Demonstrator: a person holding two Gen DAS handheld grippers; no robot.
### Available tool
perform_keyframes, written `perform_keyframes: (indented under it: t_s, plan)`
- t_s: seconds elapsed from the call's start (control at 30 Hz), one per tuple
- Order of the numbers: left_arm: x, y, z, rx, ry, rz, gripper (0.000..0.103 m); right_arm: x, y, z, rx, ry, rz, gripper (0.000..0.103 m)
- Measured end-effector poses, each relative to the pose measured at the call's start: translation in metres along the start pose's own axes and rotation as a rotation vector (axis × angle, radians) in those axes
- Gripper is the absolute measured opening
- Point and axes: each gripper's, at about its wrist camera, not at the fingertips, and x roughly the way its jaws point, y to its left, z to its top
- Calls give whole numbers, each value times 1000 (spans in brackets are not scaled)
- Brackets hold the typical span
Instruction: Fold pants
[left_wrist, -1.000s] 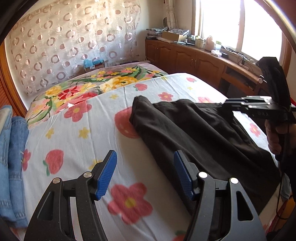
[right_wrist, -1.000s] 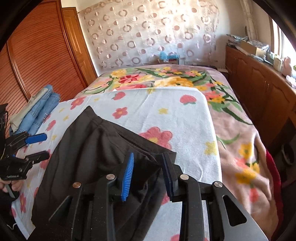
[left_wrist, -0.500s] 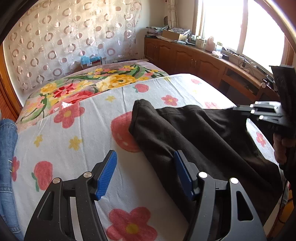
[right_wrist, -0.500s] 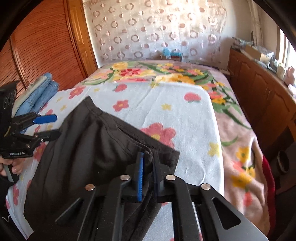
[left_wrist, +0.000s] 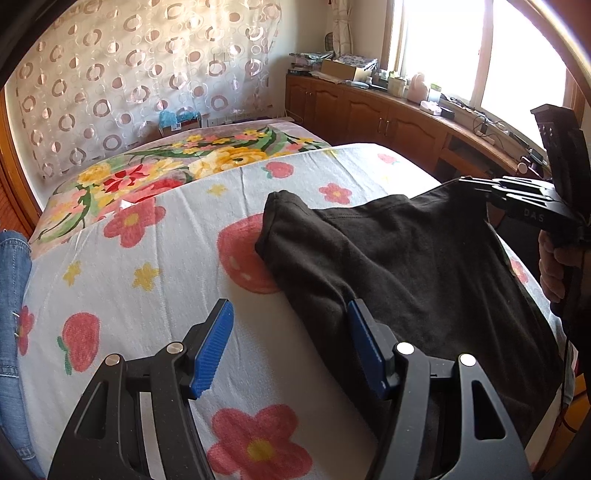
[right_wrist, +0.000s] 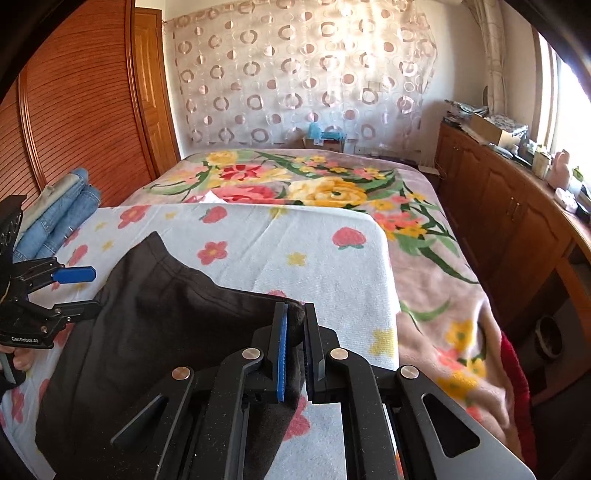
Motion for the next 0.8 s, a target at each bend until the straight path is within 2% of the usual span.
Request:
perform_keyframes:
  t_s: [0.13, 0.37, 0.43, 0.47, 0.5, 0.53, 0.8]
  plan:
    - [1, -1, 0, -1, 10, -2, 65, 1, 4, 7, -20, 0, -22, 7]
    - [3, 0, -1, -5, 16, -6, 65, 26, 1, 11, -20, 108, -52, 7]
    - [3, 0, -1, -7, 15, -4, 65, 27, 0, 12, -8, 110, -52, 8]
    - [3, 0, -1, -6, 14, -1, 65, 25, 0, 13, -5, 106, -45, 12]
    - [3, 1, -1, -5, 12, 2, 65, 23, 0, 14, -2, 104, -44, 24]
    - [1, 0, -1, -4, 10, 6, 65, 19, 0, 15, 3, 102, -48, 31]
    - [-21, -10, -5, 11, -23, -10, 62, -23, -4, -8, 39, 76, -22, 32]
